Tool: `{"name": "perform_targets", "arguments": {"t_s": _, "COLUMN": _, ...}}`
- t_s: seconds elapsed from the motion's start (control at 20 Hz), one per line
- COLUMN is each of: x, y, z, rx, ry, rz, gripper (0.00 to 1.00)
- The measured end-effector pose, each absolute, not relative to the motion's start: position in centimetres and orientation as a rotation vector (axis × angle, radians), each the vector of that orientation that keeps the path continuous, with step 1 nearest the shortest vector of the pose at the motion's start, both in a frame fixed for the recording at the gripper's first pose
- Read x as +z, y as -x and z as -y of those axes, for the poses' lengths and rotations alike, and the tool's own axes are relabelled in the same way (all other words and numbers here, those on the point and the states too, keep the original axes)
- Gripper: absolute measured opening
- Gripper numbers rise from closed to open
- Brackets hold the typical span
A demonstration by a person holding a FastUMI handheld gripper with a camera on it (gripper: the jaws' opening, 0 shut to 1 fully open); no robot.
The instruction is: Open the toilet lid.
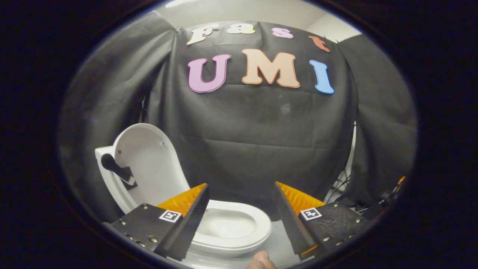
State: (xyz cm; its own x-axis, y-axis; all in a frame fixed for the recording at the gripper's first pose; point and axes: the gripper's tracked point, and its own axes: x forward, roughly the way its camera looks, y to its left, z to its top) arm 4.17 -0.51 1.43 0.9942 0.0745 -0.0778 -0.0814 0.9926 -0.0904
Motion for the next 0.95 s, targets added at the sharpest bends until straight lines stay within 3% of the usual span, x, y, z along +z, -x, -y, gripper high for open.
{"name": "perform_targets", "arguments": {"t_s": 0.95, "x": 1.6, "y": -3.7, "z": 0.8, "rx": 0.094, "ry": 0.002, "rz": -0.081, "gripper": 1.0}}
